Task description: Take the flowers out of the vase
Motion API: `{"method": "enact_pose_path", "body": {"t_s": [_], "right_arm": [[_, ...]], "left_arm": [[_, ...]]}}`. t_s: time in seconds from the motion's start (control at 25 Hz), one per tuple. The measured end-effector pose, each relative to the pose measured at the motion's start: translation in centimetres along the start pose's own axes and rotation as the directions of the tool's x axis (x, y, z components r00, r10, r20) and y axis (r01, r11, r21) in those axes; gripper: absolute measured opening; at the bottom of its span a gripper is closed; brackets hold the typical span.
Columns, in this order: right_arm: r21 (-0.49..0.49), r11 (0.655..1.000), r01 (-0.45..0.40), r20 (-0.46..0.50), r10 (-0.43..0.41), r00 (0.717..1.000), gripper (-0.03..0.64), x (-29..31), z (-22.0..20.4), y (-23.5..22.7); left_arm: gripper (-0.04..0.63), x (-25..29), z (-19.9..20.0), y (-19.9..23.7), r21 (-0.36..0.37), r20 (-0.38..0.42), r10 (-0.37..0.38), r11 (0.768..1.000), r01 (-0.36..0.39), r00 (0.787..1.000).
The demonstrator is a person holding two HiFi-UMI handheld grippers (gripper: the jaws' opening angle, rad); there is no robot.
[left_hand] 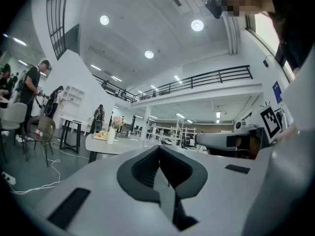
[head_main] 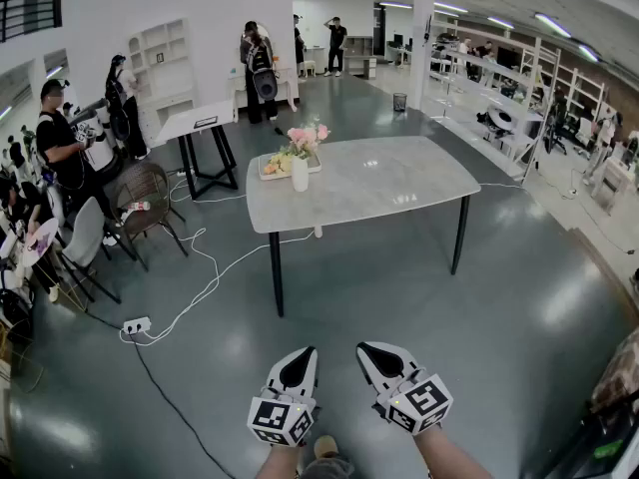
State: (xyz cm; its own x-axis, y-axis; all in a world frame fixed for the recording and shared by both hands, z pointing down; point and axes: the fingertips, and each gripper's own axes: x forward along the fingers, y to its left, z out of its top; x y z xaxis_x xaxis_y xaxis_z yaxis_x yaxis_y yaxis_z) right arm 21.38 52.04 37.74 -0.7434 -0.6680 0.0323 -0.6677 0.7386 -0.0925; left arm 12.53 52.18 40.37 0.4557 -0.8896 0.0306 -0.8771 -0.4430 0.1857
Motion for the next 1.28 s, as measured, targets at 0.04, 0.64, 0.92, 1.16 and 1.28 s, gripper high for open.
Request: {"method": "enact_pose_path", "body": {"t_s": [0.04,0.64,0.92,1.16,1.28], "right_arm": [[-0.006,1.0,0.0,0.001,0.0,1.0,0.02,1.3,0.2,-0.4],[-0.009,0.999,0.031,-0.011,-0.031,0.999,0.02,11.3,-0.1,-3.7],[0.015,0.998,0.068,-0.022,-0.067,0.997,0.02,12.8,-0.9,-4.8],[0.024,0.998,0.063,-0.018,-0.063,0.998,0.02,16.7,-1.1,-6.1],[0.029,0.998,0.052,-0.012,-0.052,0.999,0.02,18.5,-1.3,-7.3]], "left_arm": [[0.014,0.8,0.5,1.1,0.007,0.002,0.002,1.0,-0.002,1.0],[0.014,7.1,1.8,9.6,0.021,-0.014,-0.025,0.999,0.026,1.0],[0.014,8.1,1.8,11.4,0.016,-0.013,-0.057,0.998,0.057,0.998],[0.014,9.8,2.2,14.7,0.026,-0.01,-0.048,0.998,0.048,0.999],[0.014,11.1,2.2,16.3,0.031,-0.012,-0.03,0.999,0.03,0.999]]}}
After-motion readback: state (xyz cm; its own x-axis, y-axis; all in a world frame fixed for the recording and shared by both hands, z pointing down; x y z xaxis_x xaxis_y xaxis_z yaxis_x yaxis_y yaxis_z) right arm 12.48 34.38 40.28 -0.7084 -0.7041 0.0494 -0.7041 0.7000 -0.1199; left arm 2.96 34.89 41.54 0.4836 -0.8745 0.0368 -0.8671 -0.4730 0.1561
